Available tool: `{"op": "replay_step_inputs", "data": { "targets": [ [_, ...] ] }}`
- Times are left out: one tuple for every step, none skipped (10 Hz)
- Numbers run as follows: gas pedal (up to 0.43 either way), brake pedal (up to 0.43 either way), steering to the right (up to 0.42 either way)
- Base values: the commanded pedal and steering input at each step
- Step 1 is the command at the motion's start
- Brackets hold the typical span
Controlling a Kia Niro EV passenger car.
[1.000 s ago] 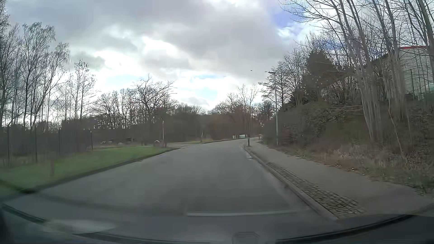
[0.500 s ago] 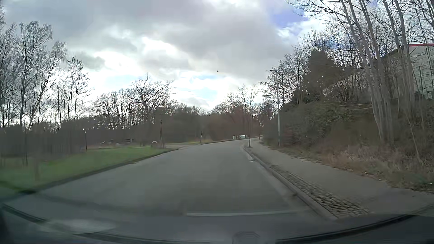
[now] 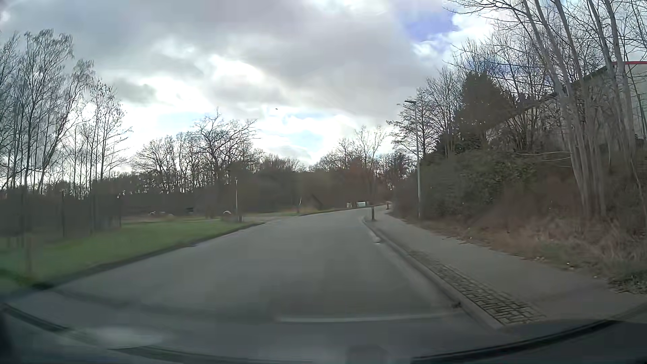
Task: Follow the waypoints while adhering to traffic rules and regulations
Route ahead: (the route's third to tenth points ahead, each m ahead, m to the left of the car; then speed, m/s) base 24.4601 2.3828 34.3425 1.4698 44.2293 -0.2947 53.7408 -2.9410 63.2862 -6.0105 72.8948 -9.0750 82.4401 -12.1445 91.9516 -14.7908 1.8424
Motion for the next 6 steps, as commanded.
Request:
{"op": "replay_step_inputs", "data": {
  "targets": [
    [0.000, 0.000, 0.000],
    [0.000, 0.000, 0.000],
    [0.000, 0.000, 0.000],
    [0.000, 0.000, 0.000],
    [0.000, 0.000, 0.000],
    [0.000, 0.000, 0.000]
  ]
}}
